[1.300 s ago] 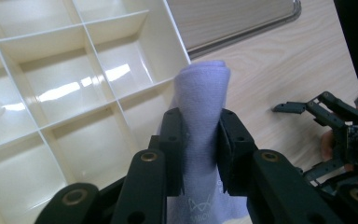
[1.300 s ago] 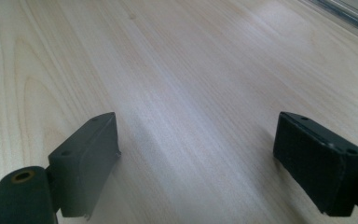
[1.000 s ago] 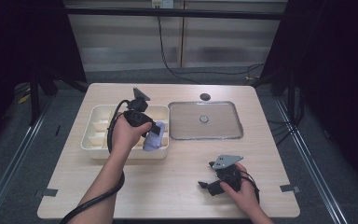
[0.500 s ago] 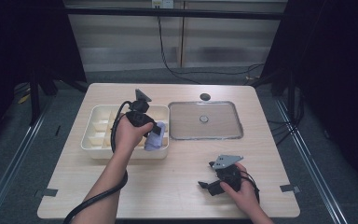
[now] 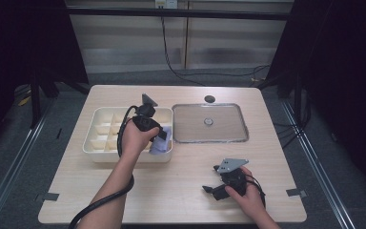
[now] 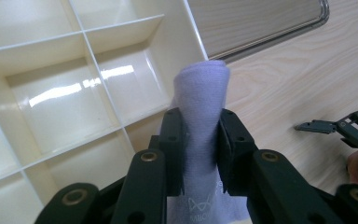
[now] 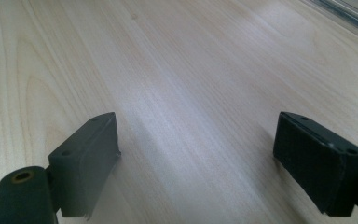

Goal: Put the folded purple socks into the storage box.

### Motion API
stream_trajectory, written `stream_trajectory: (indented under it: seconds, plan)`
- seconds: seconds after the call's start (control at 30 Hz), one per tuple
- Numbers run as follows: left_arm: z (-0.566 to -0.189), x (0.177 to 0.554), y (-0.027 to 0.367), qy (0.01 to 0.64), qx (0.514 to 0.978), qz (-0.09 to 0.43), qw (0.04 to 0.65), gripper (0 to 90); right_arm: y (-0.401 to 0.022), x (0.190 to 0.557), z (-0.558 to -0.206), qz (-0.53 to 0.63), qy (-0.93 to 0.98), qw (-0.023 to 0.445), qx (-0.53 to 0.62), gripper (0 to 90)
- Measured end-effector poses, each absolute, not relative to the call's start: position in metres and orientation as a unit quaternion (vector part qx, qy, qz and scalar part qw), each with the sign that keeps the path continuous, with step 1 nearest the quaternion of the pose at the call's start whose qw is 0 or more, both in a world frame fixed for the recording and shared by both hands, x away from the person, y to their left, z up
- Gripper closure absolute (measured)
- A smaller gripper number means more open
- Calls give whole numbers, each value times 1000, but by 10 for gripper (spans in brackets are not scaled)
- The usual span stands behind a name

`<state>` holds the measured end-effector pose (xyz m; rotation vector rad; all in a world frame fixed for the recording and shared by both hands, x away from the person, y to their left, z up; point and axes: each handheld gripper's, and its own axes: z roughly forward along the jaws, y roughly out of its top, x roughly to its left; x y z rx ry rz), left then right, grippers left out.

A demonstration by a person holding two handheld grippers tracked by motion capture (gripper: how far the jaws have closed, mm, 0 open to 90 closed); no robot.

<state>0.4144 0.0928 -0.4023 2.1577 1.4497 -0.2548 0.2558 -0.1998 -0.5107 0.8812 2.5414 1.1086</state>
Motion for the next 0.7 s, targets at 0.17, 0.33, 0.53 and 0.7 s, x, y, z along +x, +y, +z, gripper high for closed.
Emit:
stream_trajectory:
  seconds: [0.17,0.33,0.53,0.7]
  plan:
    - [-408,415,93,539,795,-95,262,740,-200,256,-511,378,868,115,302,135]
    - [-412,416,91,537,799,-94,254,740,-200,256,-511,378,868,115,302,135]
    - [-417,417,90,542,795,-99,255,741,-200,256,-511,378,867,115,303,135]
    - [-417,418,90,545,792,-97,257,741,-200,256,-511,378,867,115,303,134]
